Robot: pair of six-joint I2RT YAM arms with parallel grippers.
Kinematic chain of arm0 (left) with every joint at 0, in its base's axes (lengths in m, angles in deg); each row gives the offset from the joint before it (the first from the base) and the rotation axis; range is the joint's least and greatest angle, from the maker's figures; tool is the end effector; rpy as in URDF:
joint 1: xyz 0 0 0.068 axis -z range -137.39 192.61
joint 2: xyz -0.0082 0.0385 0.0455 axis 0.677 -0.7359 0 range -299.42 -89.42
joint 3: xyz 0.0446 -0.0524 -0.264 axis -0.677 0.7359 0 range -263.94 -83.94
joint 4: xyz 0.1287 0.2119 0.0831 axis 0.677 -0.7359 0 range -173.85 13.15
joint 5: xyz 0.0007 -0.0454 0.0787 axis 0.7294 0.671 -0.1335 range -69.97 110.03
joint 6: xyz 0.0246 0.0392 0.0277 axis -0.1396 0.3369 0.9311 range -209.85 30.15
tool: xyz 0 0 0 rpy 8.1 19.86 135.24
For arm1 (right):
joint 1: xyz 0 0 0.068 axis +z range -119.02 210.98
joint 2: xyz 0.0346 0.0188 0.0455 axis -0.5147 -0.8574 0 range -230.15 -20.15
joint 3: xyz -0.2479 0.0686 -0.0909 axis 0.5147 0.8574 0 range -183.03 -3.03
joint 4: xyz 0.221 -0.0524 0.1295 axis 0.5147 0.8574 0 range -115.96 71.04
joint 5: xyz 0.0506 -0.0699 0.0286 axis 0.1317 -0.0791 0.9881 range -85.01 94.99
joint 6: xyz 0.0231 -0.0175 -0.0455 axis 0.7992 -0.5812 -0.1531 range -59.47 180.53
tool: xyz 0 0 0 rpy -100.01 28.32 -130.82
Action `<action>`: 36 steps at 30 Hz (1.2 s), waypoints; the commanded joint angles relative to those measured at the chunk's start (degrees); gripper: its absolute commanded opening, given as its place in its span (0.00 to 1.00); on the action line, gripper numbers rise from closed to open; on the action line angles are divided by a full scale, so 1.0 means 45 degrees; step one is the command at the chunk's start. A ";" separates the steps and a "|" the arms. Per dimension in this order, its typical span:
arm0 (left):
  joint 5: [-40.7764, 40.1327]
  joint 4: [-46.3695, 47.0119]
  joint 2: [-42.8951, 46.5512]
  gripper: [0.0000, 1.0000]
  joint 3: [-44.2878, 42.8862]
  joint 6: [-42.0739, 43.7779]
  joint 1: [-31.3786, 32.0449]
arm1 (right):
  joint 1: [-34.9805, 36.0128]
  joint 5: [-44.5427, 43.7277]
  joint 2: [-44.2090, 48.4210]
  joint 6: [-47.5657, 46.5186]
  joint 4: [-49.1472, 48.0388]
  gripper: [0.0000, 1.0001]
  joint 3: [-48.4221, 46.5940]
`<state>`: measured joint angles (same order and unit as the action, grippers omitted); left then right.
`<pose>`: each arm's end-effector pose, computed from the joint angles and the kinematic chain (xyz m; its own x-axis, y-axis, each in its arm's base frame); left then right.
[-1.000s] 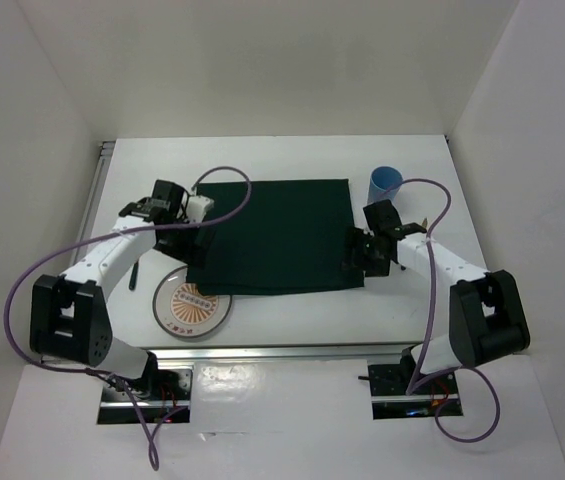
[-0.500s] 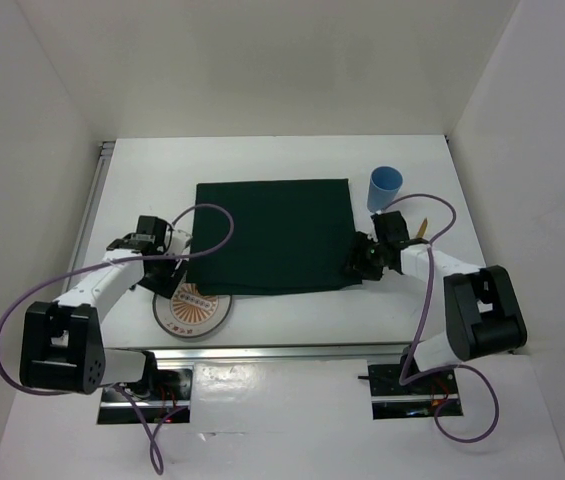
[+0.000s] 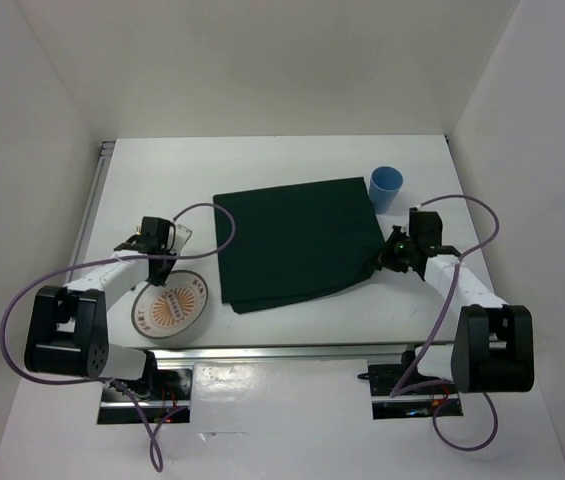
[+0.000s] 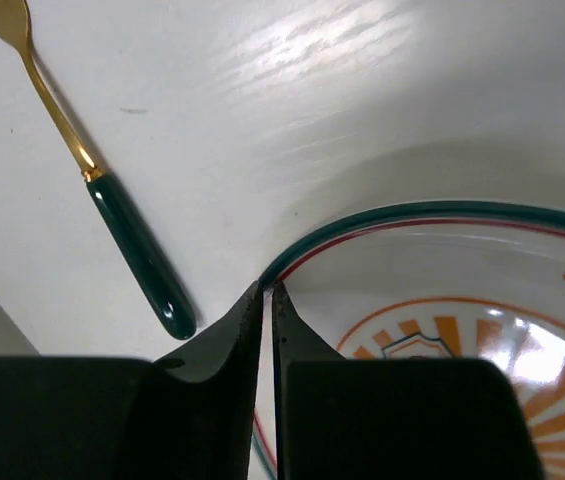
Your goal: Set the dinner table for one person
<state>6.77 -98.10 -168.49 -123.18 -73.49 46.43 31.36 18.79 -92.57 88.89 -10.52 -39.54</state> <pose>0.2490 -0.0084 0.1668 -0.8509 0.3316 -0.4075 0.2020 0.9225 0.3288 0.2416 0.0102 0.1853 -0.7612 0.4561 -0.4611 0.2341 0.8562 0.4605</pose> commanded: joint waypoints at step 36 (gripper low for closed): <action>0.2024 -0.3827 0.1831 0.47 -0.3679 -0.0177 0.3916 | 0.0892 0.0097 -0.0742 -0.1243 0.2290 0.52 -0.0928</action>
<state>11.86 -109.38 -159.09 -137.21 -73.47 60.94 35.12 22.84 -97.73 84.67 -3.94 -39.96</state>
